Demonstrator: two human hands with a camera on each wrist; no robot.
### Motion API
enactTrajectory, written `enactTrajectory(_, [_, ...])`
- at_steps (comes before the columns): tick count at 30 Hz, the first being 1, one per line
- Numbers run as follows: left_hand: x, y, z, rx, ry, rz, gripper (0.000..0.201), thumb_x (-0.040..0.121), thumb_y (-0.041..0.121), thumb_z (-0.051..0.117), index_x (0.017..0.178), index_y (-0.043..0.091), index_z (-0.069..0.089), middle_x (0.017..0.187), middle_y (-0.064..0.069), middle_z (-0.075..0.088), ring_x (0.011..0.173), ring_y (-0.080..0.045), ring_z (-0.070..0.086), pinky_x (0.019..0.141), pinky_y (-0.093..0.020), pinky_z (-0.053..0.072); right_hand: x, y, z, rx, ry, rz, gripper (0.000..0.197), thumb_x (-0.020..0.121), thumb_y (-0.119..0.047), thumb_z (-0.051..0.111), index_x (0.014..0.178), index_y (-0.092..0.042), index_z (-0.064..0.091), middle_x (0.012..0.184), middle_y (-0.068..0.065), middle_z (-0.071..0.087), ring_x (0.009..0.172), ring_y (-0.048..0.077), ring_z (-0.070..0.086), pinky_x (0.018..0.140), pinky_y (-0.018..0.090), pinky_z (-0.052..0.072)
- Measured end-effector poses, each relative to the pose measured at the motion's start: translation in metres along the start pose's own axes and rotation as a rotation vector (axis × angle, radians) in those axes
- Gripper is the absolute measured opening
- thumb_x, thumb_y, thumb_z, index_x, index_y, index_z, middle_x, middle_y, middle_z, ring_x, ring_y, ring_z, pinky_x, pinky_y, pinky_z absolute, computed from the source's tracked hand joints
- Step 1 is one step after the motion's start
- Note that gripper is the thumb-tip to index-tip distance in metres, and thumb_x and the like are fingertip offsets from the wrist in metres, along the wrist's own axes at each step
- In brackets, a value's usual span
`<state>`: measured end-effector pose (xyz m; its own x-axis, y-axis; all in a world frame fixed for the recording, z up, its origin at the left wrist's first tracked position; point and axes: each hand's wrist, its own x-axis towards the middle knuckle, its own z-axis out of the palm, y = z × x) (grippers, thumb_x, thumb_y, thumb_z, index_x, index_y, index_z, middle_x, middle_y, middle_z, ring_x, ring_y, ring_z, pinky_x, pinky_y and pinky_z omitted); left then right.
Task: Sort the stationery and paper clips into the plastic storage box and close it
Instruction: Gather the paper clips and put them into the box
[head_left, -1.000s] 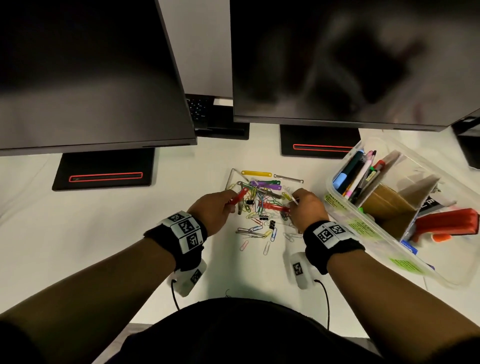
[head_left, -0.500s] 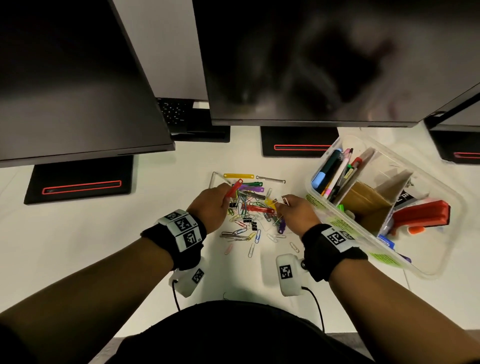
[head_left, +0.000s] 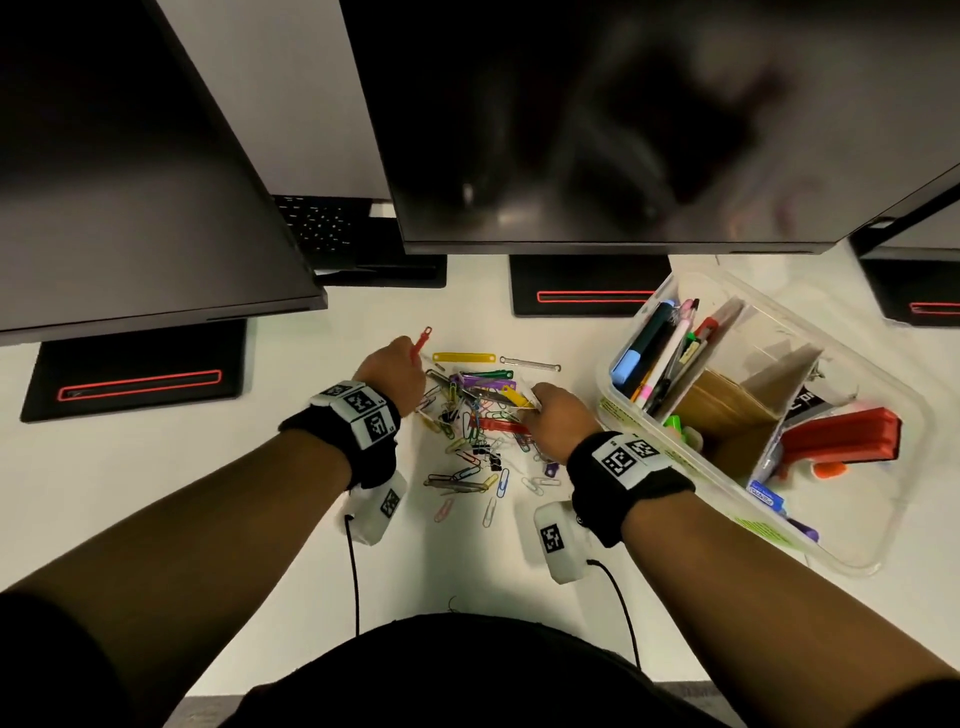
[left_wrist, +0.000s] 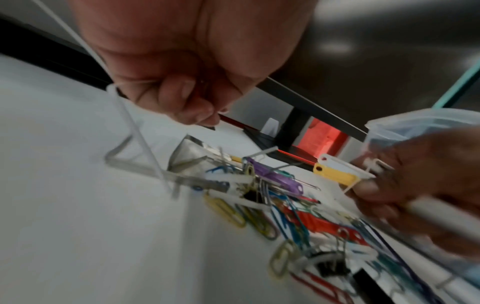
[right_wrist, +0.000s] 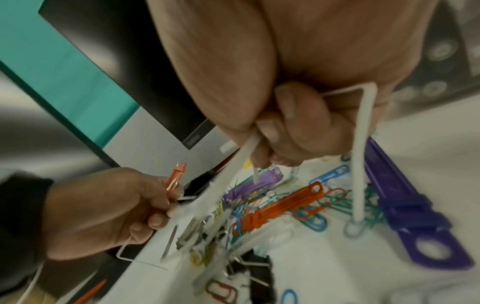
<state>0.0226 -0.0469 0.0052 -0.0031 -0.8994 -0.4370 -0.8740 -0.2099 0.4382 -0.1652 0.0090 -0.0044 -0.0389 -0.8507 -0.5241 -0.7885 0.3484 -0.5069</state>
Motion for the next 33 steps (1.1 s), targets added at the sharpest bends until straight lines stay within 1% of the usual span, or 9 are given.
enactTrajectory(3, [0.006,-0.005,-0.004,0.033,-0.034,-0.078,0.03,0.097,0.015,0.032,0.114,-0.003,0.051,0.116,-0.022,0.059,0.102,-0.036,0.056,0.081,-0.037,0.042,0.004,-0.002,0.006,-0.093,-0.03,-0.037,0.027,0.095,-0.015,0.045,0.118,-0.002,0.051,0.117,0.019,0.061,0.109,0.035,0.057,0.081,0.028,0.04])
enactTrajectory(6, [0.011,-0.012,-0.004,0.021,-0.025,-0.124,0.03,0.093,0.022,0.04,0.112,0.003,0.052,0.109,-0.017,0.061,0.085,-0.028,0.052,0.073,-0.033,0.041,0.004,-0.001,0.01,-0.213,-0.034,-0.071,0.03,0.093,-0.016,0.047,0.121,-0.008,0.051,0.116,0.016,0.063,0.106,0.032,0.06,0.082,0.029,0.044])
enactTrajectory(8, [0.014,-0.016,-0.002,0.032,-0.016,-0.137,0.03,0.09,0.028,0.048,0.111,0.007,0.051,0.107,-0.013,0.063,0.084,-0.026,0.053,0.072,-0.031,0.042,0.003,0.001,0.011,-0.275,-0.028,-0.085,0.031,0.093,-0.014,0.046,0.123,-0.011,0.051,0.118,0.014,0.064,0.107,0.031,0.06,0.086,0.031,0.046])
enactTrajectory(12, [0.022,-0.021,0.004,0.137,-0.037,-0.085,0.041,0.088,0.036,0.056,0.116,0.008,0.048,0.115,-0.012,0.06,0.103,-0.03,0.058,0.08,-0.034,0.045,0.006,0.004,0.013,-0.332,-0.036,-0.095,0.034,0.092,-0.012,0.044,0.125,-0.013,0.053,0.119,0.01,0.064,0.108,0.028,0.06,0.088,0.032,0.048])
enactTrajectory(22, [0.019,-0.022,0.01,0.161,-0.058,-0.01,0.026,0.094,0.024,0.04,0.107,0.005,0.053,0.111,-0.016,0.062,0.098,-0.033,0.059,0.076,-0.034,0.044,-0.004,-0.006,0.002,-0.345,-0.065,-0.092,0.027,0.096,-0.017,0.042,0.118,-0.004,0.051,0.12,0.016,0.06,0.109,0.032,0.057,0.085,0.032,0.045])
enactTrajectory(25, [0.006,-0.013,0.002,0.106,0.01,0.06,0.022,0.097,0.024,0.036,0.099,0.006,0.049,0.1,-0.016,0.064,0.081,-0.029,0.056,0.068,-0.032,0.042,-0.015,-0.013,-0.01,-0.217,-0.059,-0.09,0.022,0.099,-0.022,0.039,0.101,-0.004,0.052,0.109,0.019,0.062,0.09,0.031,0.056,0.069,0.031,0.037])
enactTrajectory(28, [-0.012,0.004,-0.008,0.044,0.059,0.144,0.024,0.098,0.026,0.036,0.101,0.006,0.048,0.092,-0.017,0.066,0.073,-0.028,0.054,0.067,-0.035,0.044,-0.026,-0.019,-0.024,0.086,-0.099,-0.037,0.015,0.098,-0.016,0.04,0.088,-0.008,0.047,0.081,0.014,0.064,0.057,0.019,0.05,0.052,0.027,0.036])
enactTrajectory(30, [-0.024,0.019,-0.013,-0.01,0.04,0.195,0.022,0.097,0.023,0.038,0.106,0.007,0.049,0.092,-0.017,0.067,0.072,-0.027,0.054,0.068,-0.034,0.045,-0.038,-0.021,-0.036,0.347,-0.131,0.0,0.017,0.097,-0.014,0.043,0.082,-0.013,0.051,0.064,0.005,0.062,0.042,0.01,0.047,0.041,0.02,0.037])
enactTrajectory(33, [-0.041,0.045,-0.012,-0.034,-0.049,0.283,0.021,0.097,0.02,0.039,0.112,0.01,0.049,0.097,-0.016,0.066,0.073,-0.026,0.053,0.067,-0.029,0.041,-0.055,-0.019,-0.059,0.587,-0.127,0.031,0.017,0.095,-0.014,0.051,0.078,-0.015,0.054,0.058,0.004,0.06,0.033,0.007,0.044,0.037,0.017,0.035])
